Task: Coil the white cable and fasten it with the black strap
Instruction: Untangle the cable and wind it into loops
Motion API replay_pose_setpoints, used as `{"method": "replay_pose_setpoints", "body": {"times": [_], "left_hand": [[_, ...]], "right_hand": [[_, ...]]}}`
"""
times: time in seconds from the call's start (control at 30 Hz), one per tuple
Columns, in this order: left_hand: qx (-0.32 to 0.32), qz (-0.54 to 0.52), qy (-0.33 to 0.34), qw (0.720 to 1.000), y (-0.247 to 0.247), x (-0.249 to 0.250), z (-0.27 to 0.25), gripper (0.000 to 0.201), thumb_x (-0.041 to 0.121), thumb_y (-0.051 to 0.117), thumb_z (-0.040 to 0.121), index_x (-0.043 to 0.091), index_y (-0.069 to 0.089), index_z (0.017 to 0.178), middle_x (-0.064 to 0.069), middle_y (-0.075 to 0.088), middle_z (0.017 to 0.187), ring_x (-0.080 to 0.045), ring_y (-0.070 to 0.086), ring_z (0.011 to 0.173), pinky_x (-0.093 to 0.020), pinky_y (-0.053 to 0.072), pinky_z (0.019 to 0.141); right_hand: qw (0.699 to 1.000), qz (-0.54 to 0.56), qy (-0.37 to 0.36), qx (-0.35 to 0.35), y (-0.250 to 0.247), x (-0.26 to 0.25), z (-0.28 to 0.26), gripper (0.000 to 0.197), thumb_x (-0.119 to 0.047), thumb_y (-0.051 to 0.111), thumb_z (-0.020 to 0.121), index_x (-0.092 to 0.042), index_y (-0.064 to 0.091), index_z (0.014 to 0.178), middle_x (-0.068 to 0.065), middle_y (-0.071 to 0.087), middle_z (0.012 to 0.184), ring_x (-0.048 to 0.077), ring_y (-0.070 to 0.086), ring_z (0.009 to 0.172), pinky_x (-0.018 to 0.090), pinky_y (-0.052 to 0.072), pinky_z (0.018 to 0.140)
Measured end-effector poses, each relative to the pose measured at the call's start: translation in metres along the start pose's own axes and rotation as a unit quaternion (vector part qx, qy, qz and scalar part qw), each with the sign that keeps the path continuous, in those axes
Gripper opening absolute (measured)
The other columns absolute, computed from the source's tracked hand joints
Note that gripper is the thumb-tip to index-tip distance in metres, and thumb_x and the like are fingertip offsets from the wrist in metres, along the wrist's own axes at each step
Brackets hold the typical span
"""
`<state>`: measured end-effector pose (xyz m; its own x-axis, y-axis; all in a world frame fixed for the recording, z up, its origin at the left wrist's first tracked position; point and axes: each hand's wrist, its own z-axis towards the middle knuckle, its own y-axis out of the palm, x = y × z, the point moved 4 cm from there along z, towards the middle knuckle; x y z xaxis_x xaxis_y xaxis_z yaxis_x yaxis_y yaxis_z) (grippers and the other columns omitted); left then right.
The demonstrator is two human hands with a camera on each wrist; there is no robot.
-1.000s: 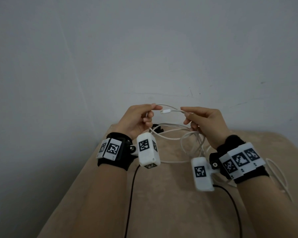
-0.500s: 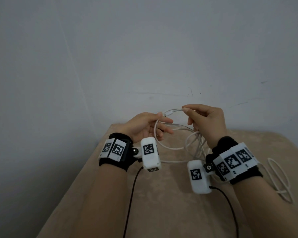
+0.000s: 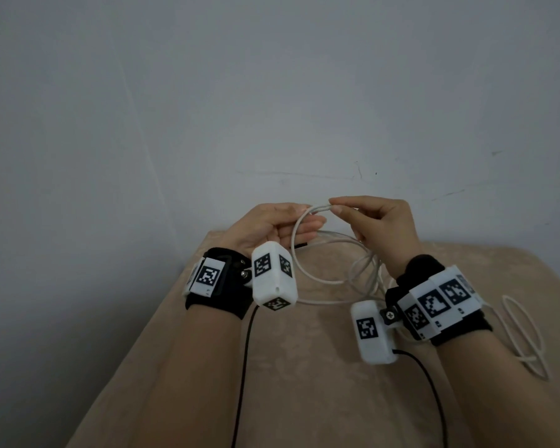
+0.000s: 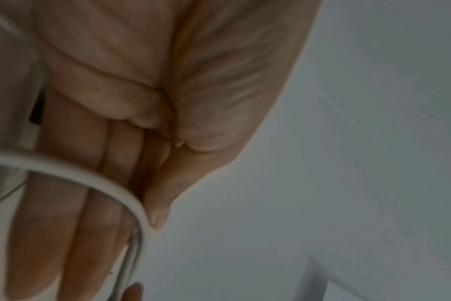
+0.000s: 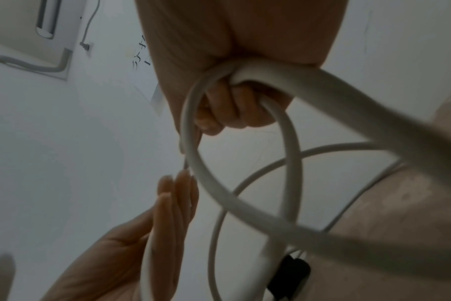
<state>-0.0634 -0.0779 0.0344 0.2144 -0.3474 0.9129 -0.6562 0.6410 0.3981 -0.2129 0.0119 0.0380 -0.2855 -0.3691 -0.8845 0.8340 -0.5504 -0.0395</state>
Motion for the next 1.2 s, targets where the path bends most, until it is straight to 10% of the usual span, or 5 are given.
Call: {"method": "replay_pose_setpoints", "body": {"times": [0.4,0.67,0.9,1.1,1.2], "left_hand": [[0.092,0.062,0.085,0.99,-0.012,0.015,0.003,0.014,0.004,0.056,0.091,-0.006,0.063,0.084,-0.021,0.071,0.077,-0.028,0.072,0.071,-0.035,0.06,0.067],[-0.001,0.404,0.074,0.912,0.004,0.014,0.0,0.03,0.034,0.057,0.093,0.011,0.073,0.084,0.007,0.062,0.06,-0.007,0.055,0.052,-0.015,0.04,0.048],[0.084,0.257,0.128,0.954,-0.012,0.018,0.005,0.033,0.03,0.046,0.1,0.015,0.05,0.071,0.012,0.035,0.046,-0.004,0.026,0.035,-0.016,0.023,0.04],[0.155,0.19,0.164,0.956,-0.035,0.026,0.002,0.035,0.031,0.043,0.101,0.016,0.048,0.07,0.013,0.031,0.044,-0.002,0.02,0.035,-0.016,0.013,0.036],[0.186,0.156,0.174,0.954,-0.044,0.029,0.0,0.034,0.032,0.043,0.101,0.016,0.047,0.07,0.013,0.032,0.042,-0.001,0.02,0.034,-0.015,0.013,0.034]], "right_hand": [[0.998,0.011,0.047,-0.033,-0.004,0.004,0.003,0.015,-0.011,0.062,0.09,-0.02,0.073,0.083,-0.009,0.052,0.047,0.005,0.041,0.04,0.016,0.038,0.043],[0.994,-0.033,0.027,-0.101,0.004,0.003,0.002,0.015,-0.013,0.063,0.089,-0.024,0.073,0.085,-0.008,0.059,0.052,0.005,0.047,0.044,0.016,0.042,0.046],[0.969,-0.132,0.111,-0.175,-0.007,0.011,0.0,0.028,-0.024,0.071,0.083,-0.031,0.061,0.109,-0.005,0.068,0.097,0.008,0.065,0.078,0.02,0.047,0.058],[0.974,-0.14,0.09,-0.156,-0.025,0.007,0.006,0.019,-0.005,0.061,0.086,-0.018,0.07,0.096,-0.001,0.07,0.092,0.004,0.061,0.074,0.006,0.042,0.06],[0.986,-0.117,0.083,-0.086,-0.041,0.006,0.01,0.018,-0.007,0.056,0.086,-0.014,0.073,0.087,0.001,0.065,0.07,0.011,0.047,0.057,0.017,0.036,0.052]]}}
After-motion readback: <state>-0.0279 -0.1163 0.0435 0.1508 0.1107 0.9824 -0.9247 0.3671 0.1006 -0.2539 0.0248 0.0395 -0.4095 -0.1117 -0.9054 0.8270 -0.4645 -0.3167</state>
